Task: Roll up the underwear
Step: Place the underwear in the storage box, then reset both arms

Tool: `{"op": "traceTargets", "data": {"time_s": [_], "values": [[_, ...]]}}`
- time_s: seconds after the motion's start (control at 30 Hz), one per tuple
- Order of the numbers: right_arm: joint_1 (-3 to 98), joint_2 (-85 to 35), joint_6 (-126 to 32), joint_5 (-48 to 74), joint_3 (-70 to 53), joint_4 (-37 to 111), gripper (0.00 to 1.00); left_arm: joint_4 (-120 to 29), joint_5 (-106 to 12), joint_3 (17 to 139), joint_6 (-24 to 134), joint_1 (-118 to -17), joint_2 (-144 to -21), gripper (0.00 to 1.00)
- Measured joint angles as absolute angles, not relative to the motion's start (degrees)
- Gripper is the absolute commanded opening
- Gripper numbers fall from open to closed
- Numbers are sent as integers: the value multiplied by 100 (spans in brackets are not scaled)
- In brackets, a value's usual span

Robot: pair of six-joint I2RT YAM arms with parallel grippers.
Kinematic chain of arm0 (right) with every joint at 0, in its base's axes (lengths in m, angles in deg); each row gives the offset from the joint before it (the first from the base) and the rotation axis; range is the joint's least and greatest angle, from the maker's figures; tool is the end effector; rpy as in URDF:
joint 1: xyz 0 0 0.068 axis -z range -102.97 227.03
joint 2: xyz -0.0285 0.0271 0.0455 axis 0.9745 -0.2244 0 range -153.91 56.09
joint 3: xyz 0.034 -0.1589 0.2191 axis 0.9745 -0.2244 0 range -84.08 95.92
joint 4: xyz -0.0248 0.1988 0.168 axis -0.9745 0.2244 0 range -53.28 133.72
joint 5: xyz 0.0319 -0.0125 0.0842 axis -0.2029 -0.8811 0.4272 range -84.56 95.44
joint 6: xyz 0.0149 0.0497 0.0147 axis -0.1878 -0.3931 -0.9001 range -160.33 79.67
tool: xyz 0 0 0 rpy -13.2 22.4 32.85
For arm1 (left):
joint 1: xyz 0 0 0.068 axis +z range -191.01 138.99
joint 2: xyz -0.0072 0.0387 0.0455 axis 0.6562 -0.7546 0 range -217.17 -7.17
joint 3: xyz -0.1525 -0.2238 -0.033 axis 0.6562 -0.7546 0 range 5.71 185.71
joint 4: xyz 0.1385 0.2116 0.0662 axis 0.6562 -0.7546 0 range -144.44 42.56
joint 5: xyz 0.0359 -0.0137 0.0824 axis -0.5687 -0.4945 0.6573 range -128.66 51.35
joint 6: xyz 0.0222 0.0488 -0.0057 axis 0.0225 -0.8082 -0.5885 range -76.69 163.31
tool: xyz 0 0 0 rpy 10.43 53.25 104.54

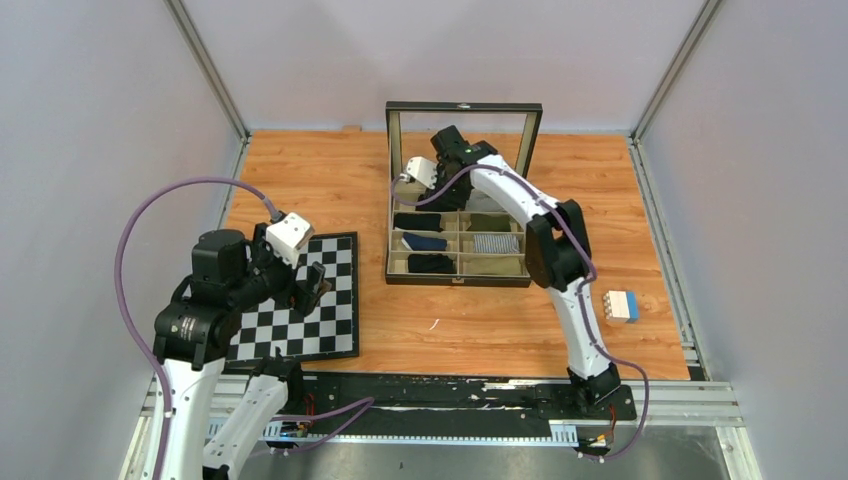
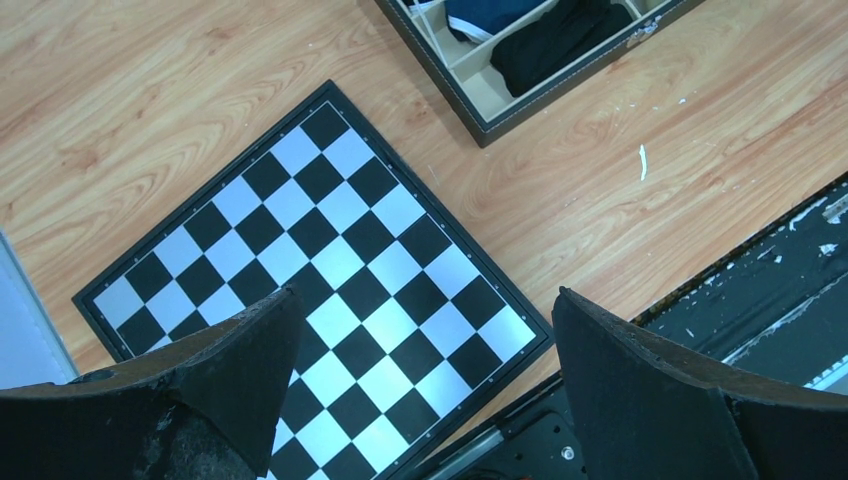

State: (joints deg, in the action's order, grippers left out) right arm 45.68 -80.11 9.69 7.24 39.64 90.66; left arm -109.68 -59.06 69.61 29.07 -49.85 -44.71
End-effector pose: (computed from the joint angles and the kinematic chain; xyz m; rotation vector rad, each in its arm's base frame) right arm 0.4320 0.2645 0.2014 -1.7866 2.0642 -0.0502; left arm 0.0875 -0.0261 0.3739 0.6274 2.0791 -0.3366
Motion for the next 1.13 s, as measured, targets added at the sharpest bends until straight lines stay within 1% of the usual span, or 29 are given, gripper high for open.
{"op": "traceTargets", "data": {"time_s": [0.1, 0.27, 0.3, 0.33, 0.43, 0.5, 0.63, 0.7, 0.8, 1.0, 1.13], "values": [[4561, -7154, 951, 674, 3409, 9151, 63, -10911, -5934, 6961, 2913, -4985, -4462, 100], [4544, -5161, 877, 805, 2801, 9264, 77, -10878, -6096, 7042, 2915, -4983, -4788, 100], [4544, -4667, 851, 803, 2552, 9212, 94, -10883, -6107, 7107, 2909, -4985, -4987, 100], [4550, -4160, 805, 751, 2250, 9168, 99, -10859, -6103, 7158, 2902, -4983, -5173, 100], [4756, -2990, 604, 613, 1455, 9111, 100, -10789, -6089, 7274, 2861, -4983, -5623, 100], [5254, -2562, 392, 604, 1133, 9116, 100, -10649, -6026, 7287, 2909, -4983, -5929, 100], [6483, -2177, -308, 587, 449, 8904, 100, -10306, -5880, 7282, 3245, -4976, -6200, 100], [6858, -1959, -695, 652, 80, 8849, 100, -9985, -5714, 7228, 3510, -4970, -6185, 100], [7398, -1513, -1302, 1028, -268, 8840, 100, -9764, -5467, 7197, 3748, -4933, -6143, 100], [8568, -772, -2222, 1894, -436, 8558, 100, -9602, -4957, 7309, 4034, -4882, -6082, 100], [9046, -328, -2631, 2482, -873, 8242, 100, -9591, -4835, 7435, 4373, -4712, -5870, 100]]}}
